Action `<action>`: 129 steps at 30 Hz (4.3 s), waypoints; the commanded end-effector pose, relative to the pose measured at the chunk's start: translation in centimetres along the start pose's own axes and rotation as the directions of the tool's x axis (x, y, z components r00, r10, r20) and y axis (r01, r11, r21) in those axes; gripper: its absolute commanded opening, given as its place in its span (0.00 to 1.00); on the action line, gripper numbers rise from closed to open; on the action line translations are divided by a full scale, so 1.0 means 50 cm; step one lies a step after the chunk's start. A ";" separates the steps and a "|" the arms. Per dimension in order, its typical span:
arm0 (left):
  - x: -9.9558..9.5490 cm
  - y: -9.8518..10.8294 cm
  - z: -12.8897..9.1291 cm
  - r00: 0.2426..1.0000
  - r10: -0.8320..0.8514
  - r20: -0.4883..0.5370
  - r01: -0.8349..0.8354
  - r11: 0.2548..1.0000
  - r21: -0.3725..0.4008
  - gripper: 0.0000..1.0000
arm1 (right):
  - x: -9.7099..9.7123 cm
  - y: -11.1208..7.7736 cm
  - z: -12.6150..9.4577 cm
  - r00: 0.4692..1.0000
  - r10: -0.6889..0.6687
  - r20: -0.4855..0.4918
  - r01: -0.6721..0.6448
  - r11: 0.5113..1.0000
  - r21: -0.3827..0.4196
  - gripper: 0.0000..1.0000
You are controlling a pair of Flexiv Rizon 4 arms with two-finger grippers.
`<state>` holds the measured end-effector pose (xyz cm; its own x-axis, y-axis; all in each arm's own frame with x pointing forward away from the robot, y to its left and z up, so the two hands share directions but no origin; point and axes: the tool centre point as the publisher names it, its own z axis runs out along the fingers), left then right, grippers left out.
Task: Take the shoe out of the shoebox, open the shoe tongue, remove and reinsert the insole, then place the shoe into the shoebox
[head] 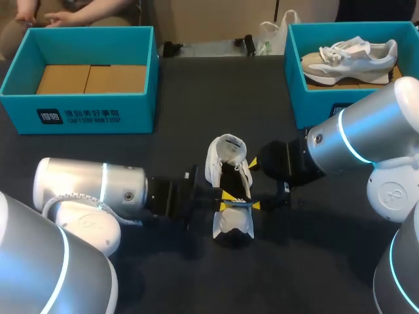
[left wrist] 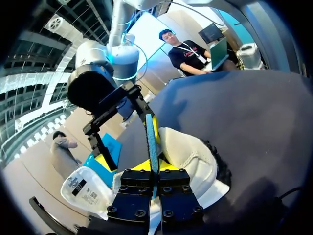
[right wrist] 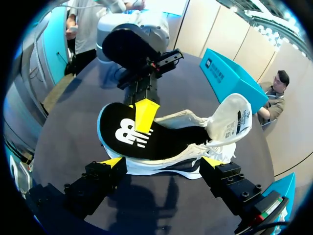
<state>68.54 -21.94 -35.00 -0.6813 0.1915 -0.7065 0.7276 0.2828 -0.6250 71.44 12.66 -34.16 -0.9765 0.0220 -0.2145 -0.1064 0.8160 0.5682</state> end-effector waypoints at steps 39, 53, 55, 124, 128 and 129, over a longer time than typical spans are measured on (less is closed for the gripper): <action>-0.001 0.014 0.015 0.997 -0.064 -0.043 0.065 0.997 0.029 0.00 | 0.002 0.001 0.000 1.000 0.001 0.002 -0.001 1.000 0.001 1.00; 0.016 0.022 -0.008 0.997 -0.065 -0.051 0.066 0.998 0.021 0.03 | 0.002 0.001 0.000 1.000 0.001 0.002 -0.001 1.000 0.001 1.00; 0.012 0.006 -0.017 0.998 -0.062 -0.034 0.063 0.997 0.039 0.23 | 0.002 0.001 0.000 1.000 0.001 0.002 -0.001 1.000 0.001 1.00; -0.130 -0.051 -0.169 0.800 0.123 -0.588 -0.051 0.989 0.137 1.00 | -0.044 -0.072 -0.145 0.998 0.065 0.001 -0.065 0.998 0.023 1.00; -0.130 -0.051 -0.169 0.800 0.123 -0.588 -0.051 0.989 0.137 1.00 | -0.048 -0.082 -0.213 0.995 0.096 0.005 -0.096 0.994 0.045 1.00; -0.130 -0.051 -0.169 0.800 0.123 -0.588 -0.051 0.989 0.137 1.00 | -0.049 -0.084 -0.228 0.995 0.098 0.001 -0.098 0.994 0.047 1.00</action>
<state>70.26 -15.81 -26.11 -0.5119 0.7233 -0.4634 0.7656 0.1396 -0.6280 73.77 5.80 -31.32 -0.9809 0.1062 -0.1627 -0.0011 0.8345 0.5510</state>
